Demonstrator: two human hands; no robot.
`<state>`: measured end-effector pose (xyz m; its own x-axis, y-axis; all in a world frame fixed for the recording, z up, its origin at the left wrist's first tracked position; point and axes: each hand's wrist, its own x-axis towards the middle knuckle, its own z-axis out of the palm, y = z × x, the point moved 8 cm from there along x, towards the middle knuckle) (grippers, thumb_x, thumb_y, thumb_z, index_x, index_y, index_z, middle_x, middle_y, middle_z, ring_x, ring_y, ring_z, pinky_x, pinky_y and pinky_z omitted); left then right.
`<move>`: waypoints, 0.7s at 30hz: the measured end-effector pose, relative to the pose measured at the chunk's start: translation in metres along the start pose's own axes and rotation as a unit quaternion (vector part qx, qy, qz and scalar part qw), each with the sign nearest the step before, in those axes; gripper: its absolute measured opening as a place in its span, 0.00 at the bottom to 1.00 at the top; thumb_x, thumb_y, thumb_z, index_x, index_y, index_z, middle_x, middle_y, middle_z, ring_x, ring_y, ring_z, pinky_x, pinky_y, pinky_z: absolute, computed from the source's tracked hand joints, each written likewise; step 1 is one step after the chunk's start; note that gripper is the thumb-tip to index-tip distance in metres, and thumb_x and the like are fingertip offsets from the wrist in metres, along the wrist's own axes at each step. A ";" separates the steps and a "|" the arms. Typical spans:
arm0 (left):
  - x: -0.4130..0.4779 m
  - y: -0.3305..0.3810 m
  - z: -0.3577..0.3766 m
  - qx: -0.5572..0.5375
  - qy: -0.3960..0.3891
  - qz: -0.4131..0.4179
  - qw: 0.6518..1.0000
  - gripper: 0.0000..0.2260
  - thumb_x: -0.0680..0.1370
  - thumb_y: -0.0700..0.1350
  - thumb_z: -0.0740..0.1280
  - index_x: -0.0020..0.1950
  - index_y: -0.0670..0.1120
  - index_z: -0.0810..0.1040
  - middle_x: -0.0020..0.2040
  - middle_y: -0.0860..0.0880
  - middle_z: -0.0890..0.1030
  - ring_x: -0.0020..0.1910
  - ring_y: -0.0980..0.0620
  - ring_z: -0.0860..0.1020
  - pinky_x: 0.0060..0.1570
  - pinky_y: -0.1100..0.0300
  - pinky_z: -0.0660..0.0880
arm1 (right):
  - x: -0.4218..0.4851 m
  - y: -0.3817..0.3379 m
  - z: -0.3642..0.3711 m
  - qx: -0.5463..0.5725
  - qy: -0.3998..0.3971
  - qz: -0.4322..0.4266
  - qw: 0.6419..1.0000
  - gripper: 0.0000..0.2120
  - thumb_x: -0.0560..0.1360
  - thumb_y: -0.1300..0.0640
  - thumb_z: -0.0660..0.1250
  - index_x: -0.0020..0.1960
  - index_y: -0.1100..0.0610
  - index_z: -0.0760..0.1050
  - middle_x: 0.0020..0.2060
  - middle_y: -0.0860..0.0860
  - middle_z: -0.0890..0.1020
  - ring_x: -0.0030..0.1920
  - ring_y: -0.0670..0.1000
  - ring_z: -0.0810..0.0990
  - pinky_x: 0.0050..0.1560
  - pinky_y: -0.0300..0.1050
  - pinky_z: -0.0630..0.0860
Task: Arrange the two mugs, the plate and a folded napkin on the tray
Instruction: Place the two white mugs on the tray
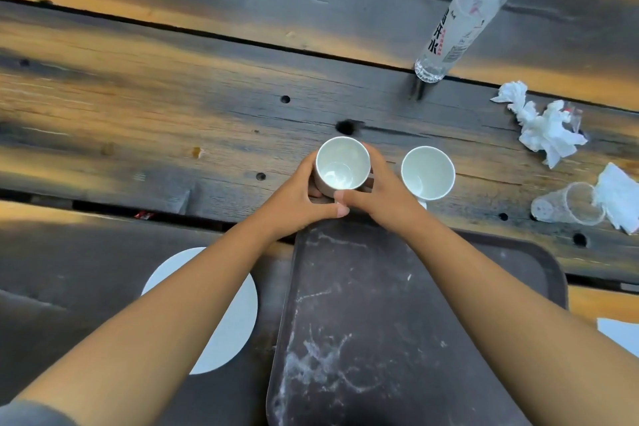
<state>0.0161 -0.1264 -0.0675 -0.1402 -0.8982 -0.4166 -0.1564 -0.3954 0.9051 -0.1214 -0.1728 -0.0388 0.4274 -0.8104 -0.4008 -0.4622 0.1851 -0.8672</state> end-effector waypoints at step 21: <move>-0.061 0.022 0.042 0.005 -0.015 0.015 1.000 0.43 0.70 0.42 0.80 0.77 0.62 0.61 0.68 0.60 0.75 0.67 0.61 0.74 0.68 0.55 0.73 | -0.086 -0.007 -0.007 0.038 0.050 -0.031 0.998 0.36 0.67 0.60 0.77 0.69 0.40 0.68 0.62 0.38 0.77 0.67 0.46 0.75 0.69 0.57 0.74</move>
<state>-0.0202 -0.0725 -0.0260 -0.1732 -0.9034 -0.3923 -0.1607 -0.3670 0.9162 -0.1606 -0.1087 0.0032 0.3725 -0.8722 -0.3171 -0.3750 0.1711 -0.9111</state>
